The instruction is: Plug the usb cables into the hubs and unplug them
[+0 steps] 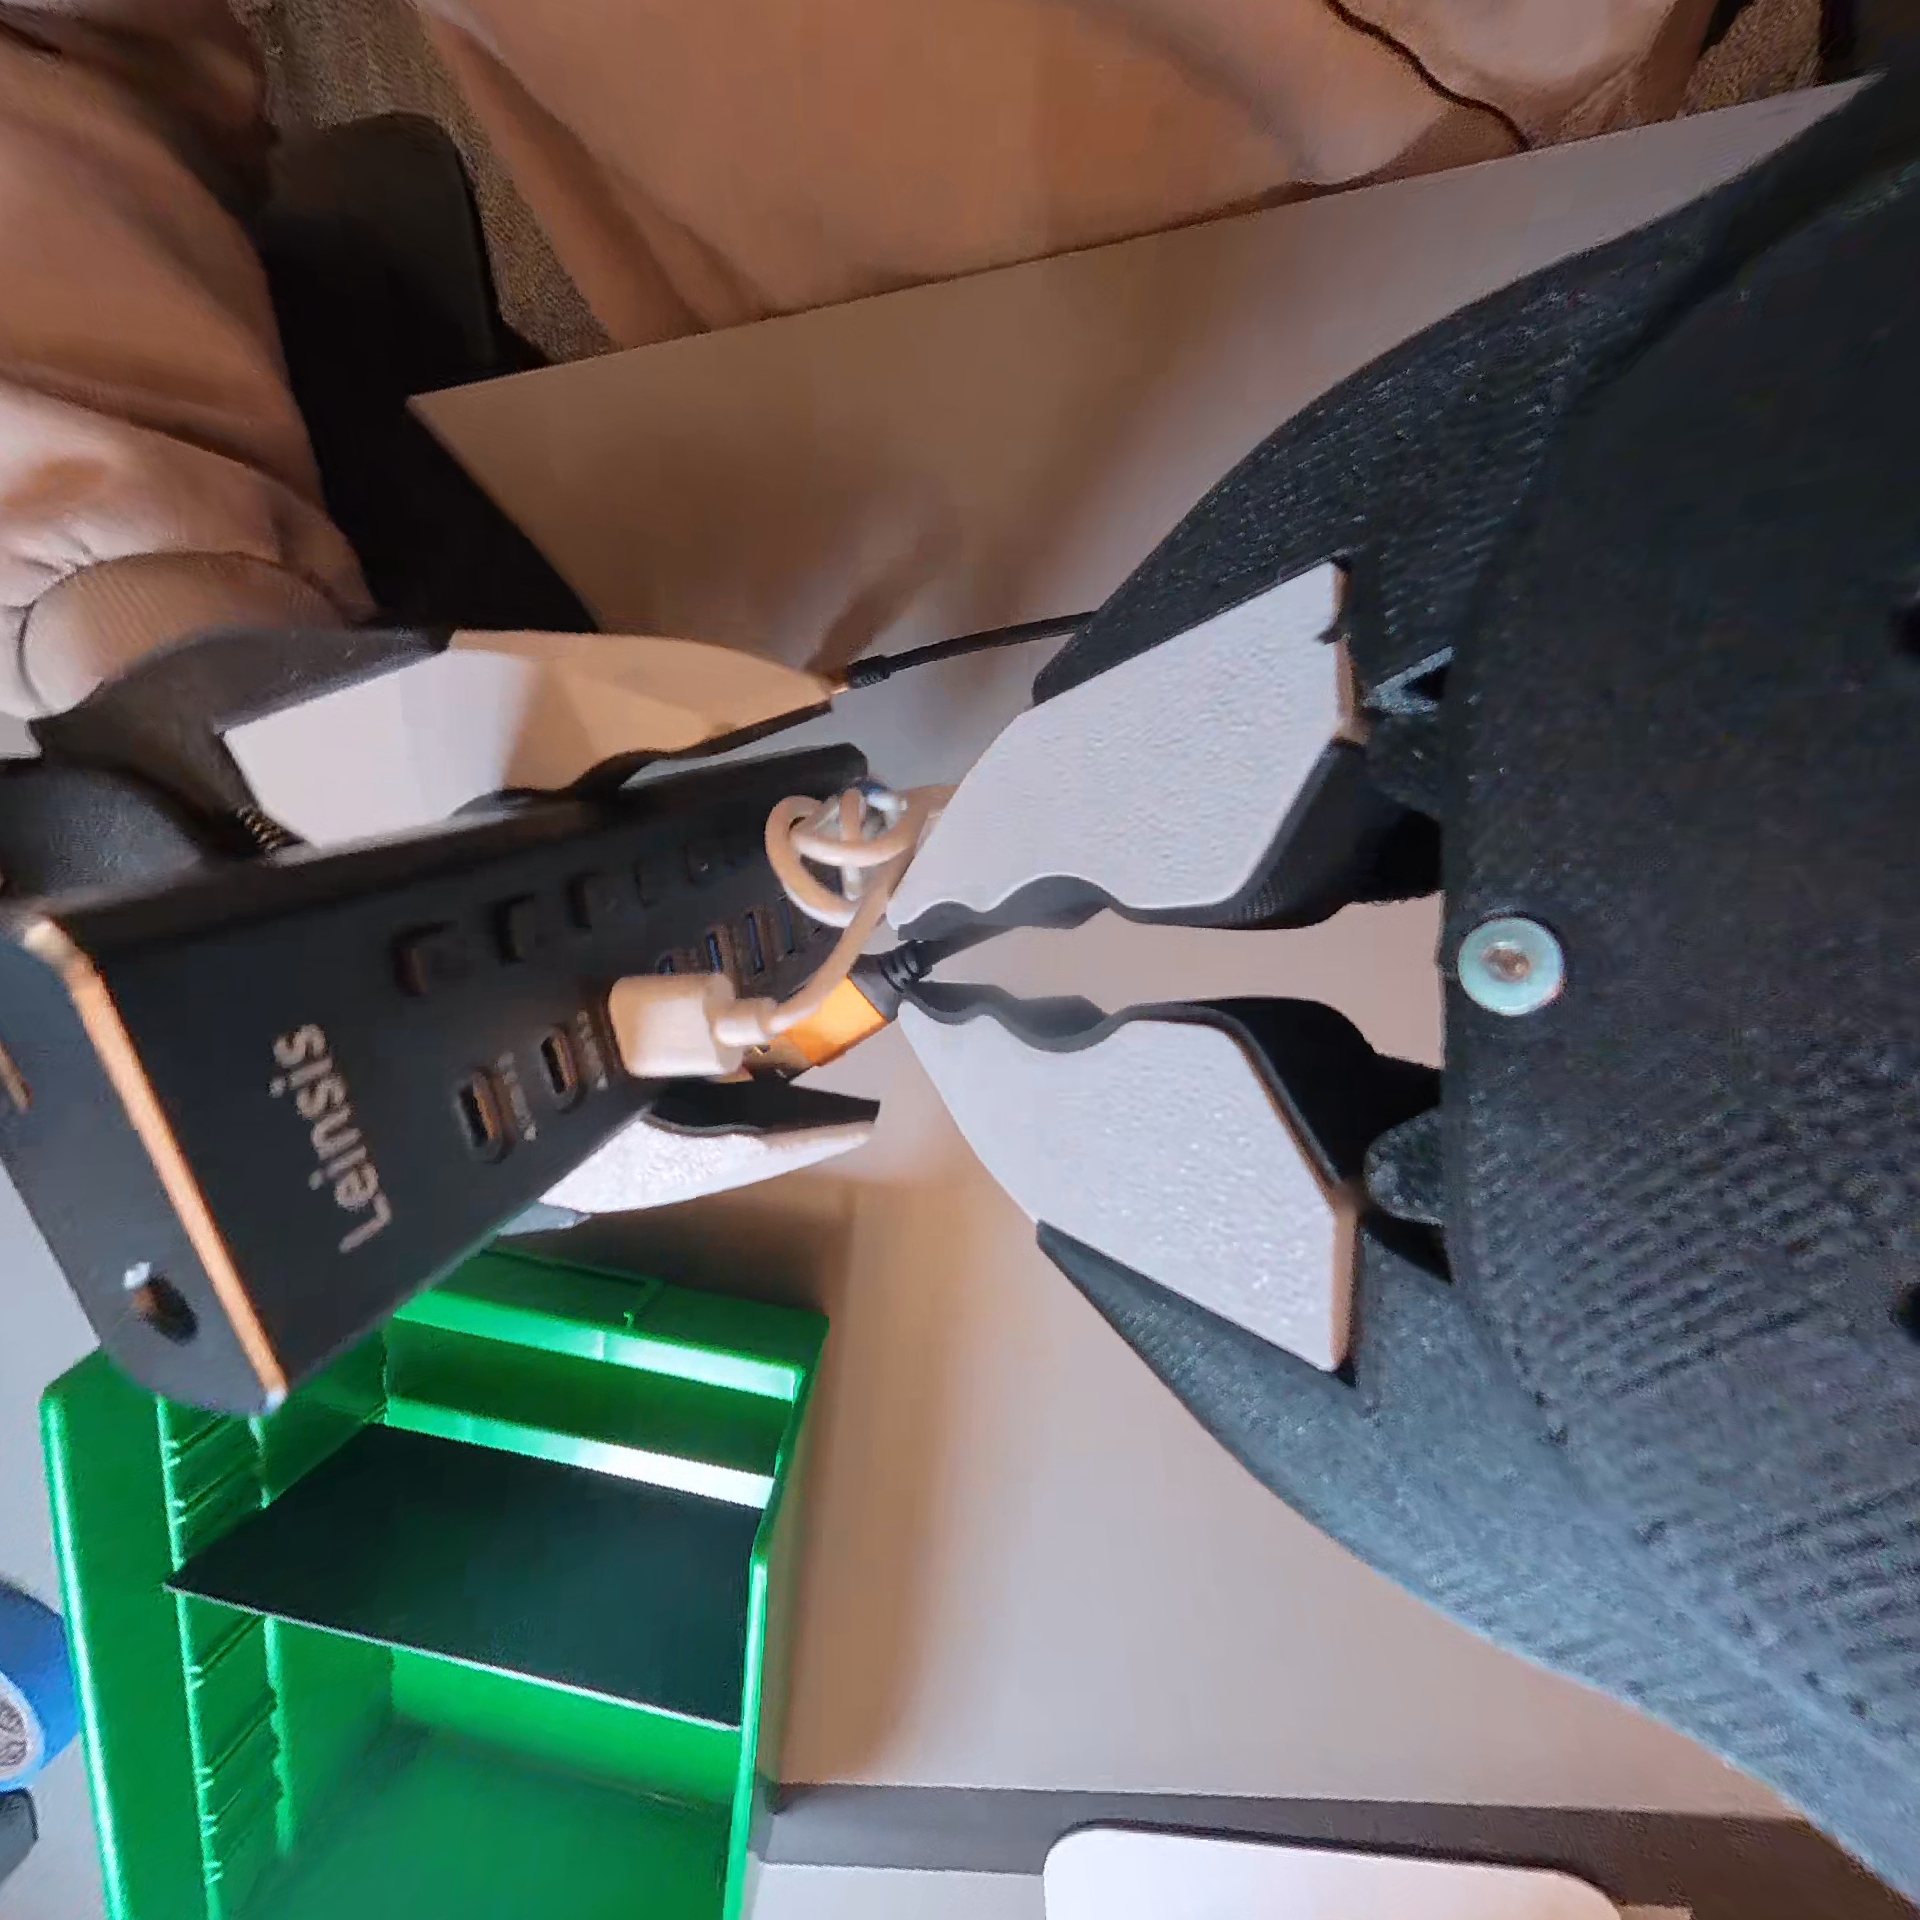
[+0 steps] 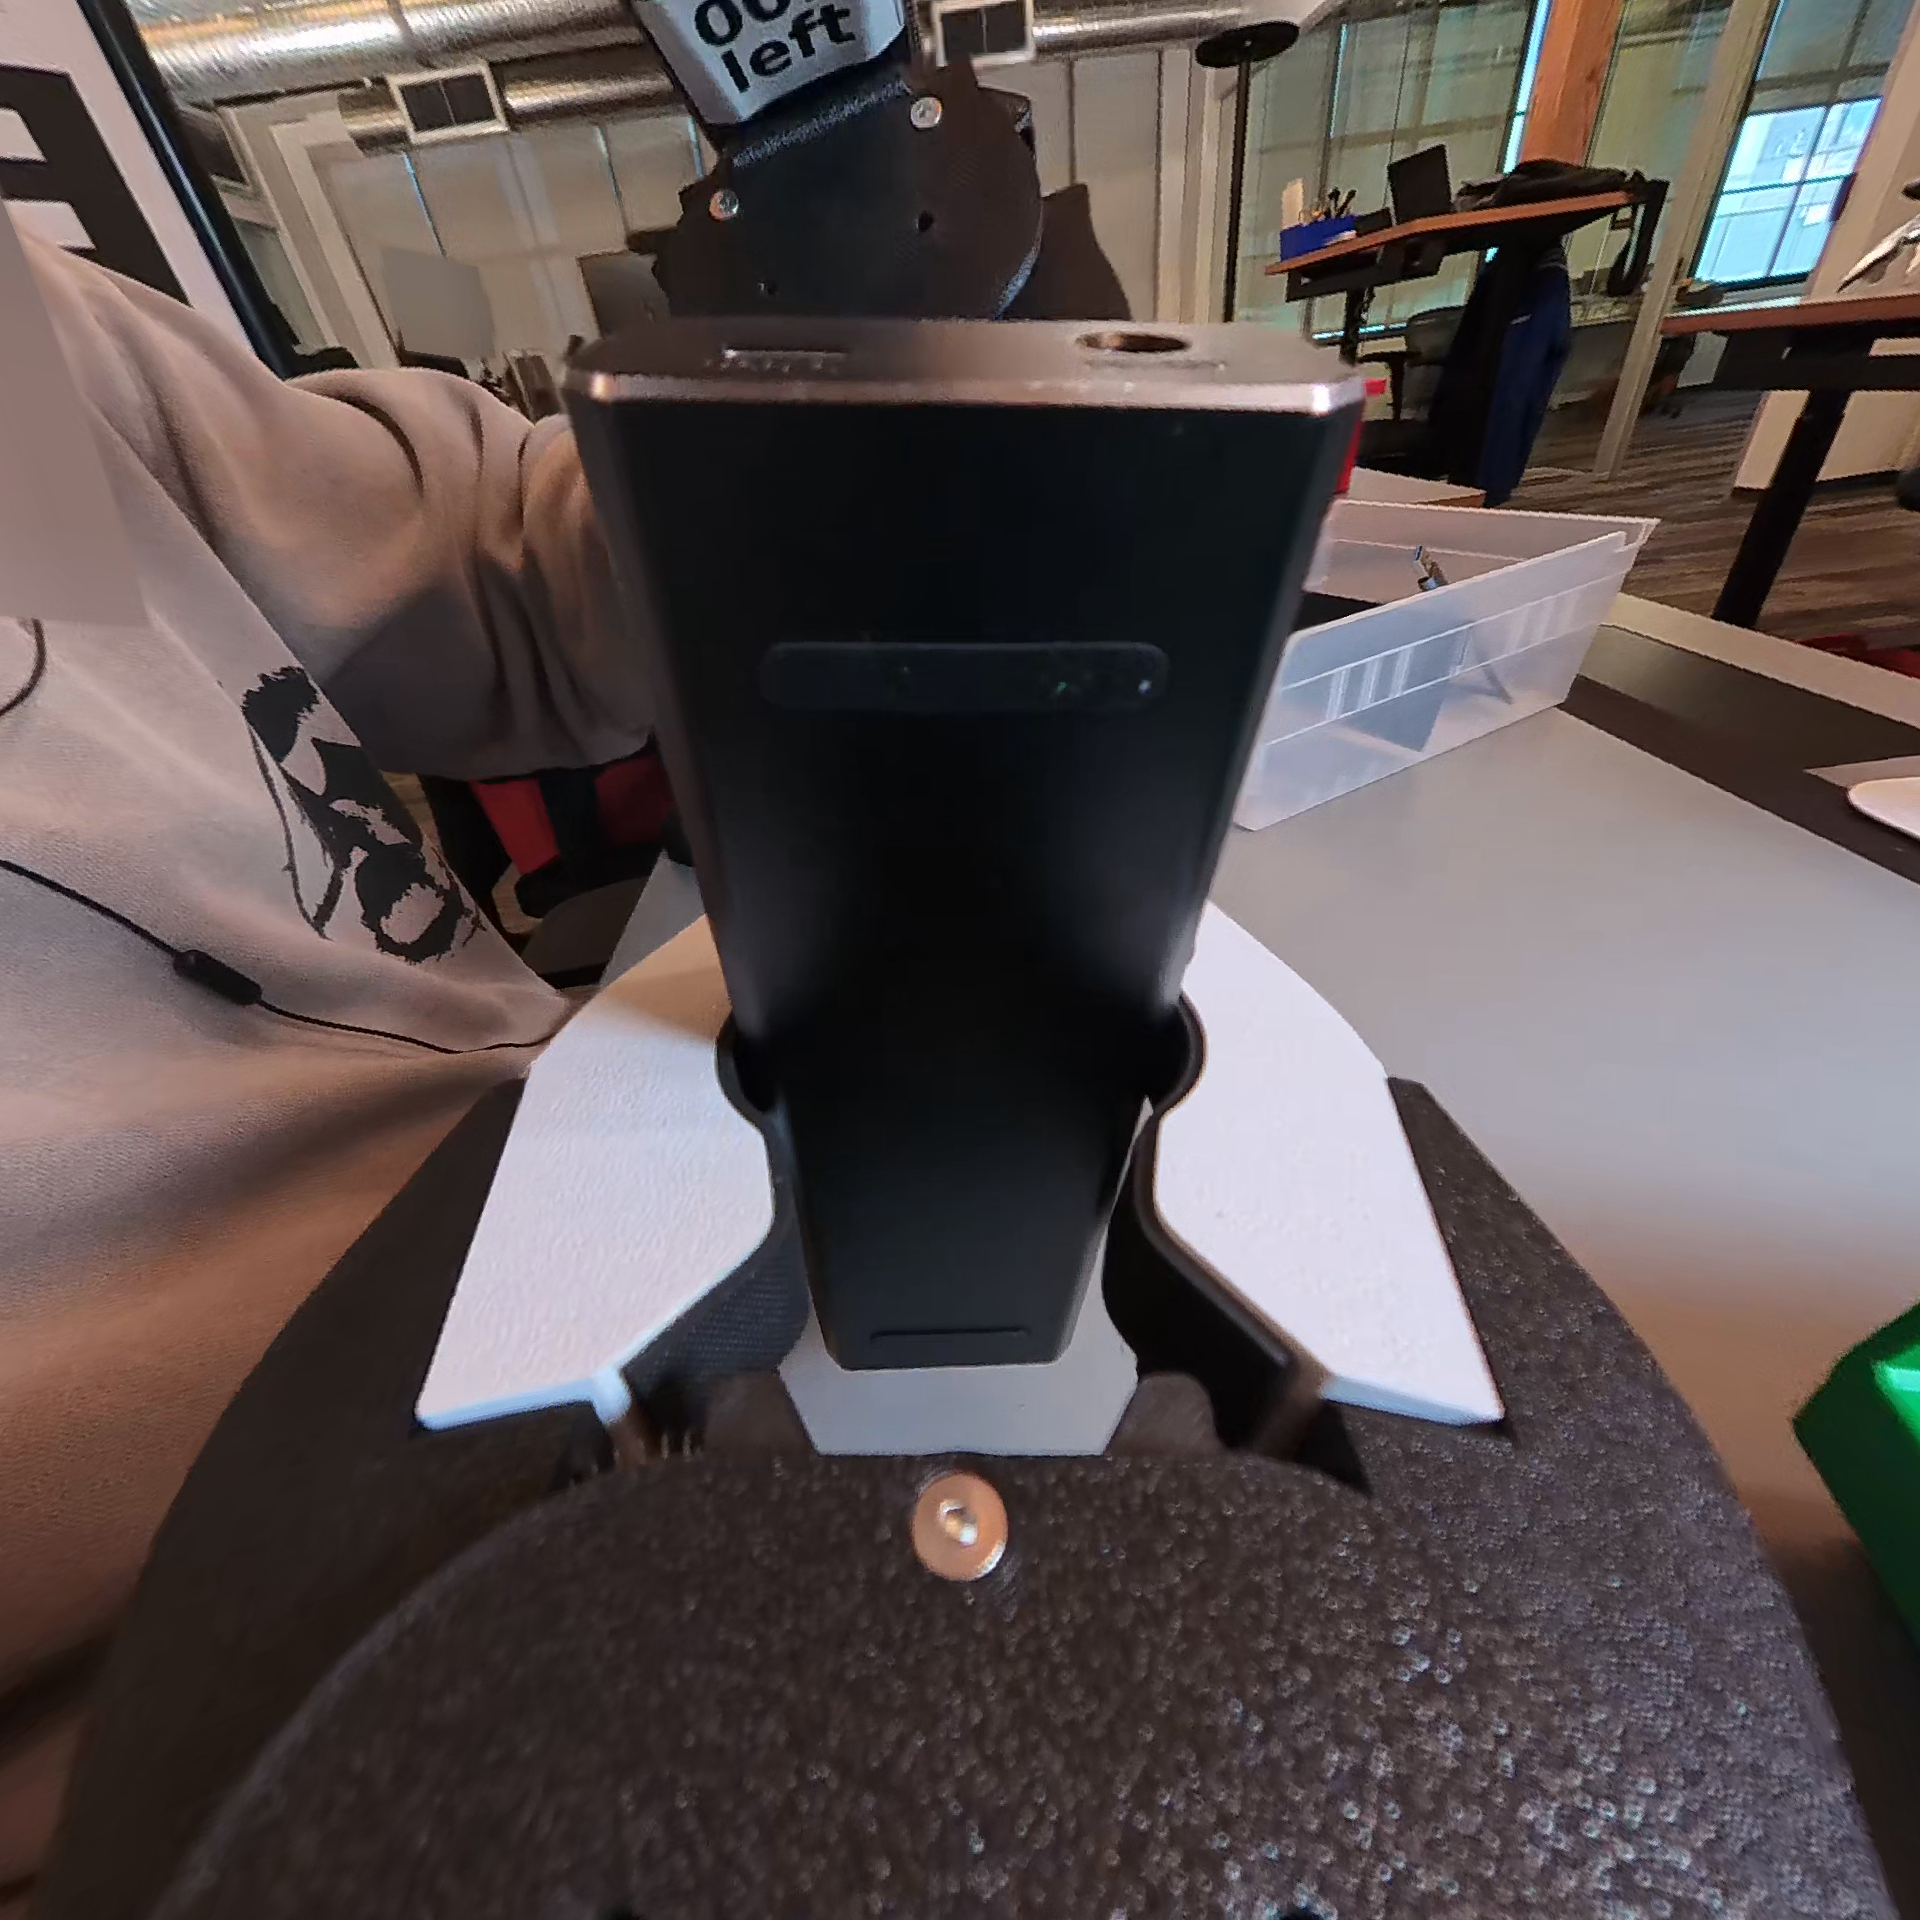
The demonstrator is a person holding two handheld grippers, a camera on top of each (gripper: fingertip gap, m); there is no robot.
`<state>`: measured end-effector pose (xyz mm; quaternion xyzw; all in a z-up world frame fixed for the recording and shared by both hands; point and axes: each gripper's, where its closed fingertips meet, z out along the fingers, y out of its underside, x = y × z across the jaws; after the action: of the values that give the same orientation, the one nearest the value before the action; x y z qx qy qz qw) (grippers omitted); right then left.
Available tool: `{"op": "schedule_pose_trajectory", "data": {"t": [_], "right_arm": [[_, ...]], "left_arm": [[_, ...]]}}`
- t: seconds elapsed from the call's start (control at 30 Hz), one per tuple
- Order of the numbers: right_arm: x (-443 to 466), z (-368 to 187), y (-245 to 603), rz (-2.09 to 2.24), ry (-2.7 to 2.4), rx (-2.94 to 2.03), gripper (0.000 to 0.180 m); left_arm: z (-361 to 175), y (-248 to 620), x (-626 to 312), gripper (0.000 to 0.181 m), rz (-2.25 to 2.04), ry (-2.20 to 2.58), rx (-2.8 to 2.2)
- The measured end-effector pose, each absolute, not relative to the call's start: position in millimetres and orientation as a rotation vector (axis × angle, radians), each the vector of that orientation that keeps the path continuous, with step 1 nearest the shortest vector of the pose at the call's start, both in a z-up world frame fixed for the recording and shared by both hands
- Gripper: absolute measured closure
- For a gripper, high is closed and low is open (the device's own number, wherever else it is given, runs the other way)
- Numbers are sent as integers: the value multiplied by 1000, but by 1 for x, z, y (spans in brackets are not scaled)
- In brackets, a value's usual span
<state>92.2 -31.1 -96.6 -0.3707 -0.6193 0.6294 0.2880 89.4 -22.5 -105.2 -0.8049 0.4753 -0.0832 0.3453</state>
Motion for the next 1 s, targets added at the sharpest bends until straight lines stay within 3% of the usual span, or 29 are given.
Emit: {"op": "schedule_pose_trajectory", "data": {"t": [0.47, 1.0], "right_arm": [[100, -100, -45, 1794, -1745, -958, 108], [109, -85, -40, 1824, -1701, -910, 108]], "left_arm": [[-106, -42, 100, 174, -269, 1350, -2062], [-99, -34, 115, 174, -558, 1068, -1918]]}}
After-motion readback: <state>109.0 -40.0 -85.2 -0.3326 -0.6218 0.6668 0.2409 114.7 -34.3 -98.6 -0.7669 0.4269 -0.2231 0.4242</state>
